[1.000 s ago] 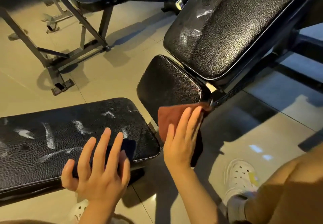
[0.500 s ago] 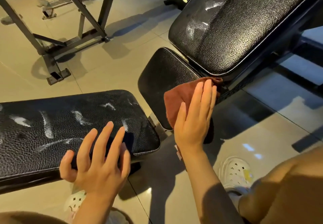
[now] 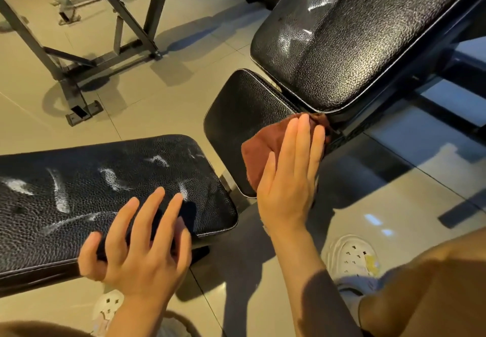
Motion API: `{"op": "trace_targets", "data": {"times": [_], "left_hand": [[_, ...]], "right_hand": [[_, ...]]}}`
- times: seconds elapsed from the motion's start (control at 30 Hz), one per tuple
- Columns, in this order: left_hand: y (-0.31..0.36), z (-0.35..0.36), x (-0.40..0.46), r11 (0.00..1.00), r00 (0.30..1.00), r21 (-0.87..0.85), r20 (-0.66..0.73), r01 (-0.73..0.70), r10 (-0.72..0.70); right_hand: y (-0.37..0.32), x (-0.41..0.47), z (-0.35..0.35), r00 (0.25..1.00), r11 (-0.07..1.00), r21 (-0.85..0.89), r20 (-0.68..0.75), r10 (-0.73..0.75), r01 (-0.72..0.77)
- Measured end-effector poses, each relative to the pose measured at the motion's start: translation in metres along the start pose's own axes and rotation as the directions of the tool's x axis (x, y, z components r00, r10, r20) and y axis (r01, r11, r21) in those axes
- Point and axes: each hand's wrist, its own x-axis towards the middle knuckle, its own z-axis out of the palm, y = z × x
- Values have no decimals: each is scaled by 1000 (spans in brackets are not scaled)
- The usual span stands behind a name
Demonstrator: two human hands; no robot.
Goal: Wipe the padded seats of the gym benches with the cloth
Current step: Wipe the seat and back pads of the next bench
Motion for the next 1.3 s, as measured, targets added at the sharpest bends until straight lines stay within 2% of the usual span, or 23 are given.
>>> {"op": "trace_targets", "data": {"times": [0.13,0.57,0.73,0.87,0.93,1.03,1.17,1.3], "left_hand": [[7,-5,4,999,1000,31,-16,18,-18],[7,-3,5,995,997,-64,34,76,-74],[8,-5,4,992,995,-98,57,85,-79],[11,-6,7,990,995,-93,19,103,-102],[12,-5,7,989,994,-95,6,111,-111],[11,-3,5,991,994,-79,13,107,-106],[11,-2,5,988,994,-105,16,113,-112],[12,-4,6,985,990,-99,41,138,-134]], "right_hand": [[-3,-13,-9,999,996,-92,49,21,-17],[-4,-3,-30,994,992,-127,108,24,-10],[-9,8,-39,977,983,-182,214,21,19],[-5,16,-42,962,993,-108,273,-15,47],[-1,24,-41,956,993,-73,286,-71,95],[7,46,-37,918,966,-75,336,-211,249],[12,80,-26,807,888,-45,440,-394,458],[6,102,-13,692,792,-97,558,-458,602]]}}
